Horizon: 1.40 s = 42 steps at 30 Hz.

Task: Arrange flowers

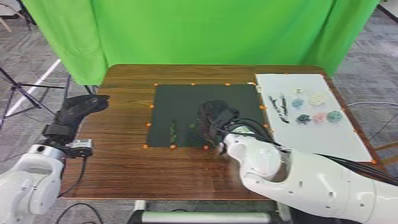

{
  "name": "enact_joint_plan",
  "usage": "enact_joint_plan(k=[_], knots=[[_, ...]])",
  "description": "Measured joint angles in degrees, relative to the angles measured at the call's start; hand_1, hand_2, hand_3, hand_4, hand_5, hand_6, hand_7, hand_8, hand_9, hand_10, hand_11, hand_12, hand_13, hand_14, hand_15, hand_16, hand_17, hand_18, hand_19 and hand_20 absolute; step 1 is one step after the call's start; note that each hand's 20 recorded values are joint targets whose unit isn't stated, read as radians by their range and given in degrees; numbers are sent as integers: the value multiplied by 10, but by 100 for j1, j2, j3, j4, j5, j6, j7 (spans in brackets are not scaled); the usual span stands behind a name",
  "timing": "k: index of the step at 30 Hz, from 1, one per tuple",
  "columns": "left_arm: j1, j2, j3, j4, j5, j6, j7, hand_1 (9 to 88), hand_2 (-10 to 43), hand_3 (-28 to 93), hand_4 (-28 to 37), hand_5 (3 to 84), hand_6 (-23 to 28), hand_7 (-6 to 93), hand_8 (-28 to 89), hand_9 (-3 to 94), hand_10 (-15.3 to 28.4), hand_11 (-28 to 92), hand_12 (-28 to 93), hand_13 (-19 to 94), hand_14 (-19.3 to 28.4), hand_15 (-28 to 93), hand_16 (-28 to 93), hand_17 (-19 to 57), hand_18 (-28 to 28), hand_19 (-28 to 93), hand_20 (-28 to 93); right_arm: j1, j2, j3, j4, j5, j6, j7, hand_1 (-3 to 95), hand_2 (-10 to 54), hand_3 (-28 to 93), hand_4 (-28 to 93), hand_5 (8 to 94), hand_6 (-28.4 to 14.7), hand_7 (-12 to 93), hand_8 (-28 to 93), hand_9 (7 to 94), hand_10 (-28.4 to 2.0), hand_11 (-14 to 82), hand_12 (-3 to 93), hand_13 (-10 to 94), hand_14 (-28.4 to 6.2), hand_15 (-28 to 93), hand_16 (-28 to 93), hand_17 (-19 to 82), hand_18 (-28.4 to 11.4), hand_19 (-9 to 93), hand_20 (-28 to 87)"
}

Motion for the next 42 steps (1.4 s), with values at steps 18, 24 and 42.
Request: enact_joint_plan(k=[18,24,42], knots=[[95,7,-100,-26,2,-58,-63,305,-48,613,-167,489,60,175,-74,466,146,240,125,370,180,212,-23,58,123,138,144,-549,341,791,-551,922,-933,211,256,40,608,-53,811,-36,237,-65,932,-141,224,230,937,-44,472,271,632,-138,932,367],[96,7,-104,-27,0,-63,-63,304,-47,614,-167,488,59,175,-74,465,146,238,124,370,180,212,-23,57,123,138,144,-658,342,898,-572,1278,-1247,308,259,64,586,-55,803,-42,210,-60,928,-146,191,216,937,-48,466,262,633,-137,932,357],[75,4,-101,-26,-1,-77,-62,304,-45,613,-166,485,59,174,-74,462,146,236,126,369,179,212,-23,57,123,137,144,-590,-41,878,-442,1589,-1187,311,256,73,588,-39,792,-43,196,-55,922,-150,173,212,937,-55,444,277,619,-143,924,370]])
